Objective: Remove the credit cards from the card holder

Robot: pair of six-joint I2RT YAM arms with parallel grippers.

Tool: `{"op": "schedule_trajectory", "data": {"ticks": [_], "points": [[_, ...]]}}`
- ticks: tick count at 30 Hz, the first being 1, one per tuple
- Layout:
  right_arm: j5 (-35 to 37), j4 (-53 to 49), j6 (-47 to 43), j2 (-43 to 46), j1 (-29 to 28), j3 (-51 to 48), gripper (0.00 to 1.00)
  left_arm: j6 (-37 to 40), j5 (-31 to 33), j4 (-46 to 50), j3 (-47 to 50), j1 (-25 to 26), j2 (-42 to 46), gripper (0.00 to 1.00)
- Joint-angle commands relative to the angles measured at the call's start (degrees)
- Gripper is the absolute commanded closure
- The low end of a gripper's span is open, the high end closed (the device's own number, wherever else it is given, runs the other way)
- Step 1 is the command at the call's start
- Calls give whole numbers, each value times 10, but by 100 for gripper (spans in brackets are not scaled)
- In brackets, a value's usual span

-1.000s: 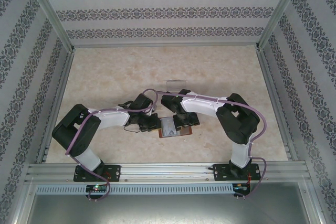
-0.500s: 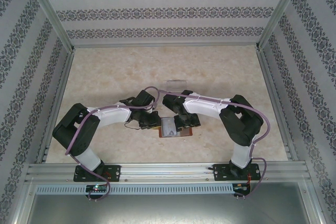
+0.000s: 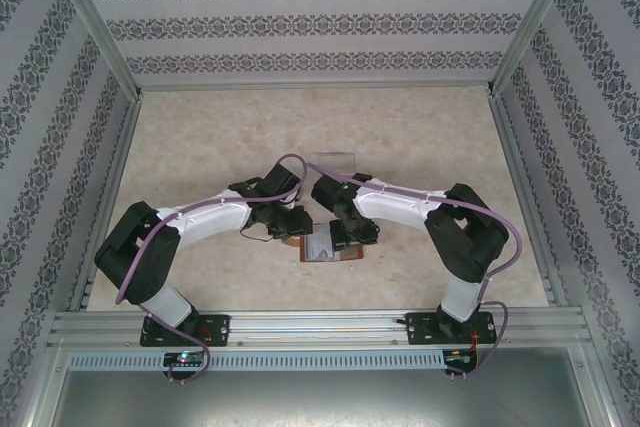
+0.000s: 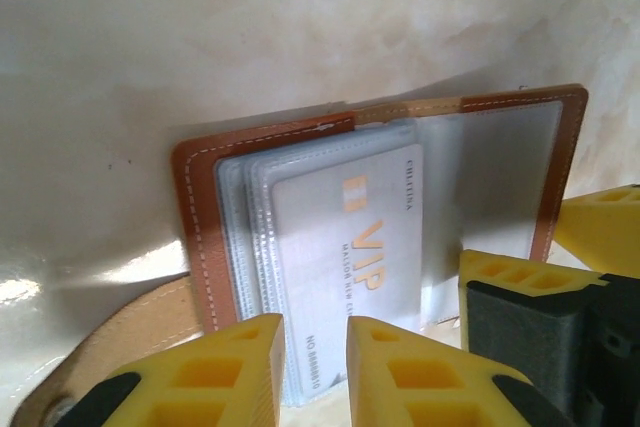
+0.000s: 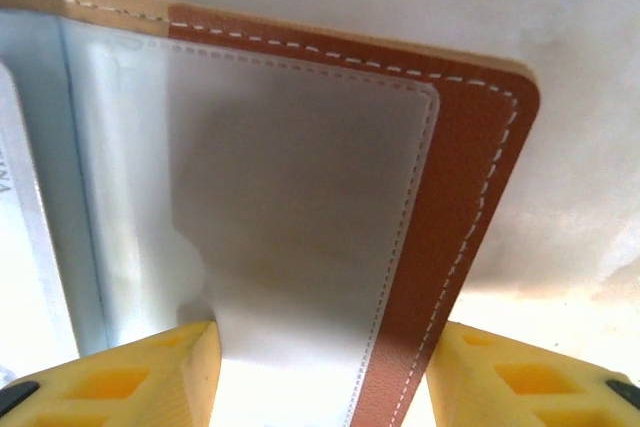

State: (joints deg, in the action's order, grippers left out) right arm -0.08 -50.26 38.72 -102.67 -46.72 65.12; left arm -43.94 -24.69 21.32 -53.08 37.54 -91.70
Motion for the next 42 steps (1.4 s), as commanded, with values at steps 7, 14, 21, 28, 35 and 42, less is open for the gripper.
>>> {"op": "schedule_trajectory", "data": {"ticks": [7,14,21,28,35,42], "points": [[-4,-1,6,22,-1,-10,44,12,18,13,-11,24,-16,72],[2,1,10,42,-1,-15,45,14,38,21,-11,33,-36,70],[10,0,14,61,0,-16,46,19,54,28,-4,34,-51,72],[10,-3,16,79,1,-14,47,21,58,32,-2,34,-57,74],[-20,22,27,98,6,-21,50,19,54,27,5,34,-57,75],[-118,126,56,110,24,-64,54,16,49,19,9,34,-58,76]]}}
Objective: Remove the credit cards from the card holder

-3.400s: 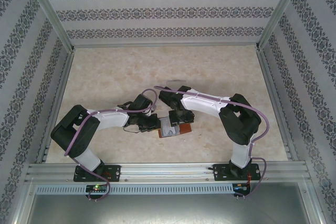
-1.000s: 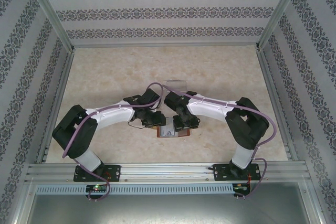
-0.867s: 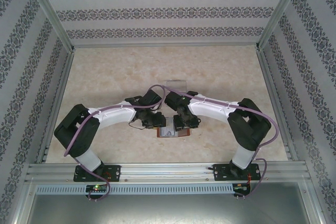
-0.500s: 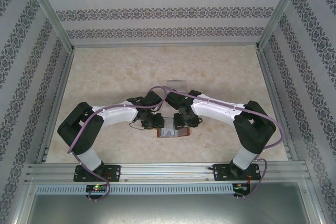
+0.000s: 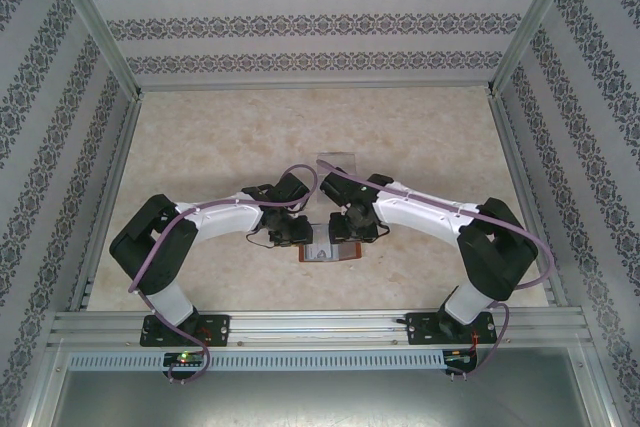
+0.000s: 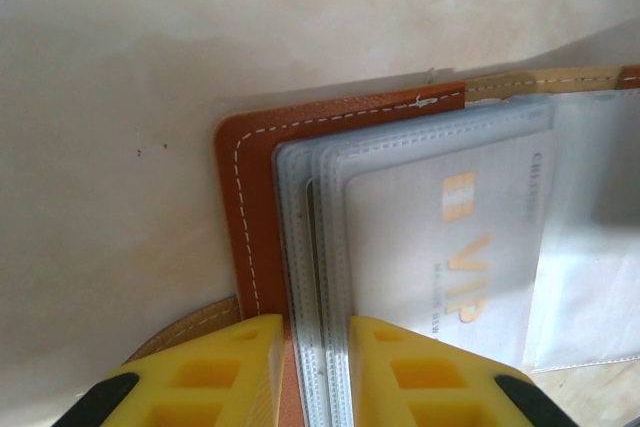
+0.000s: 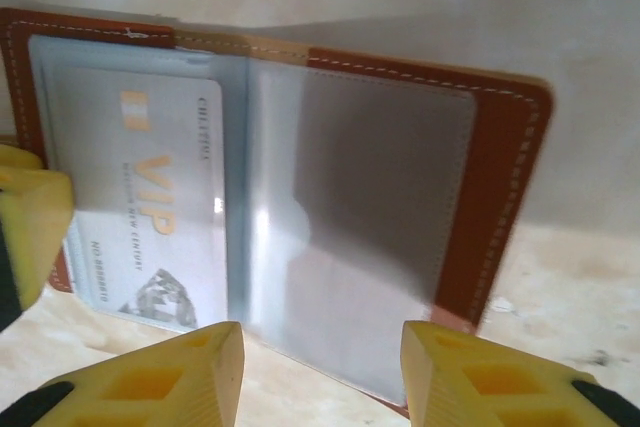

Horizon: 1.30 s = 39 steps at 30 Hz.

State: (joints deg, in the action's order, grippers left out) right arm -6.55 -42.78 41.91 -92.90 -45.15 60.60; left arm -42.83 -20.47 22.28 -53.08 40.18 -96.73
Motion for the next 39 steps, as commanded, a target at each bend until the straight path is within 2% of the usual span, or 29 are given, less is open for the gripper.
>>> {"op": "schedule_trajectory", "data": {"ticks": [1,7,13,29,39], "points": [[-67,68,29,14,12,-25,55,5,7,9,10,8,-7,76],[-122,142,53,9,27,-57,67,6,4,8,9,8,-8,76],[-135,168,59,-6,31,-65,73,8,3,11,5,8,-10,77],[-154,196,58,-41,32,-60,73,12,4,22,1,8,-7,77],[-121,166,44,-53,32,-53,73,12,6,26,-2,8,-7,77]]}}
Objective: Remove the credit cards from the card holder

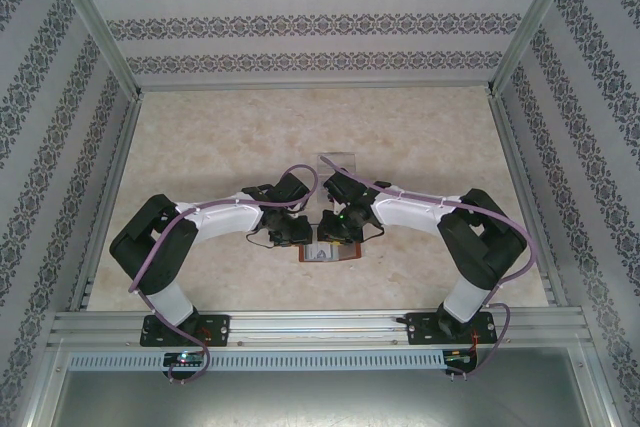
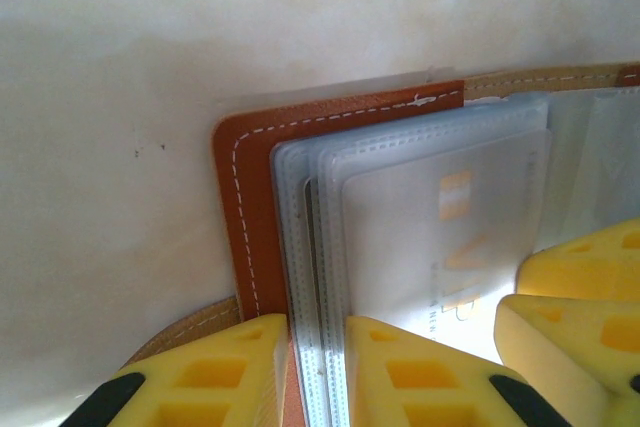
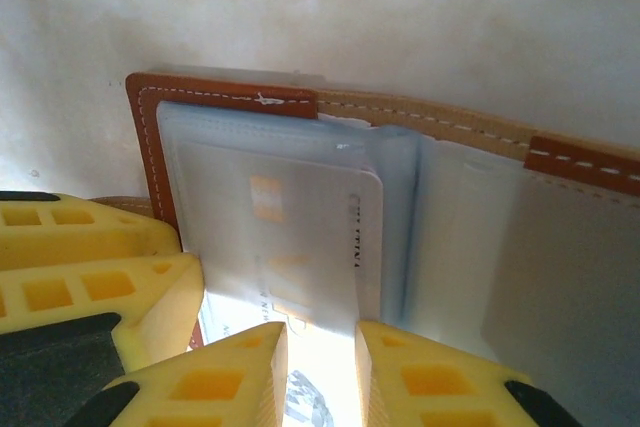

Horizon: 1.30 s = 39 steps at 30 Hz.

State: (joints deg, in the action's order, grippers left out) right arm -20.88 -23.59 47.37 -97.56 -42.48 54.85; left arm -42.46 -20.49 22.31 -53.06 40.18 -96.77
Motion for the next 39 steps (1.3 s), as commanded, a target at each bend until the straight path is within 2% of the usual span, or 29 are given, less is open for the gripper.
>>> {"op": "schedule_trajectory", "data": {"ticks": [1,9,22,33,39], "points": [[29,-32,-13,-6,4,6,73,8,6,26,-2,8,-6,77],[56,-59,-24,4,4,11,72,7,7,27,-2,8,-5,77],[34,-40,-15,52,15,-2,70,11,8,44,-21,8,10,77],[16,-7,-19,49,31,-36,70,8,-6,40,-38,13,6,71],[3,8,-20,36,33,-39,70,11,-8,35,-36,14,-15,71]]}}
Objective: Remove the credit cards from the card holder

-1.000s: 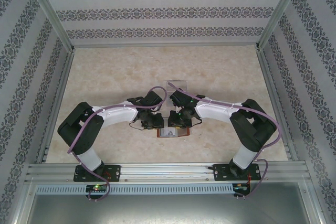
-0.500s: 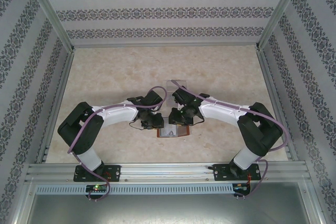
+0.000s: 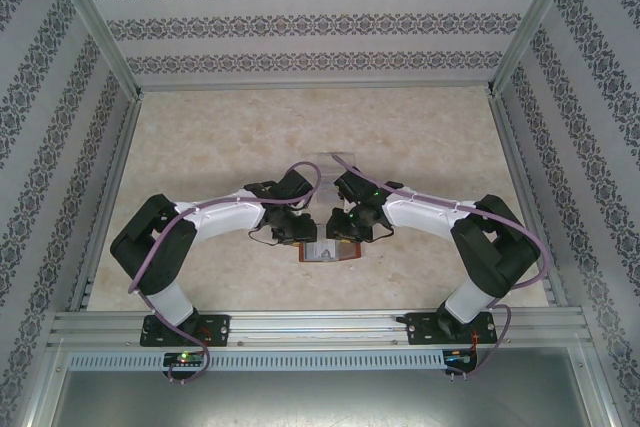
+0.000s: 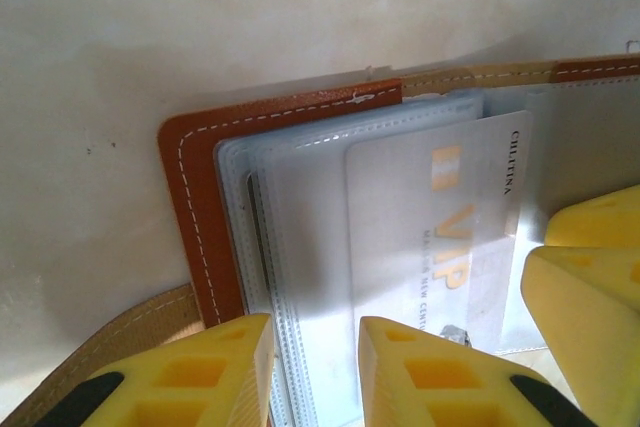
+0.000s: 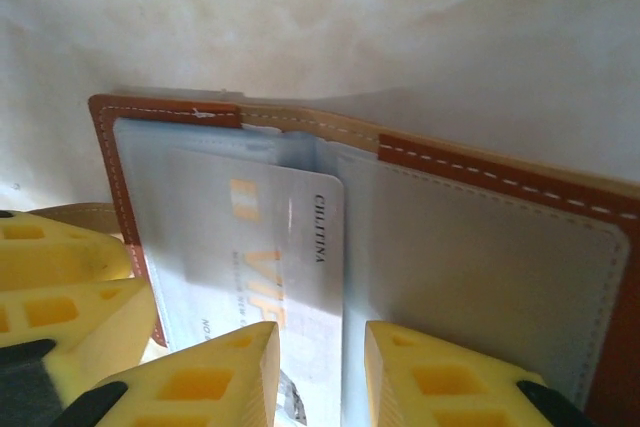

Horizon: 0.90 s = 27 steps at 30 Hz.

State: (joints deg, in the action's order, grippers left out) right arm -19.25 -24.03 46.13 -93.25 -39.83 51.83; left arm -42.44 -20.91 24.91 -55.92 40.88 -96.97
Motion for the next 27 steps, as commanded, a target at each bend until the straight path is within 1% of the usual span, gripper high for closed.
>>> {"op": "schedule_trajectory", "data": {"ticks": [1,4,12,16,27], "points": [[-15,14,-8,-9,6,-9,70,14,-2,13,-7,7,-18,71],[-17,17,-7,-14,7,-9,70,18,7,23,-8,7,-30,71],[-24,24,-10,-23,9,-15,70,21,1,26,-4,7,-45,71],[-39,42,-4,-24,11,-23,69,22,0,28,-5,7,-48,72],[-76,97,17,7,20,-51,73,25,-1,32,-6,7,-51,73]]}}
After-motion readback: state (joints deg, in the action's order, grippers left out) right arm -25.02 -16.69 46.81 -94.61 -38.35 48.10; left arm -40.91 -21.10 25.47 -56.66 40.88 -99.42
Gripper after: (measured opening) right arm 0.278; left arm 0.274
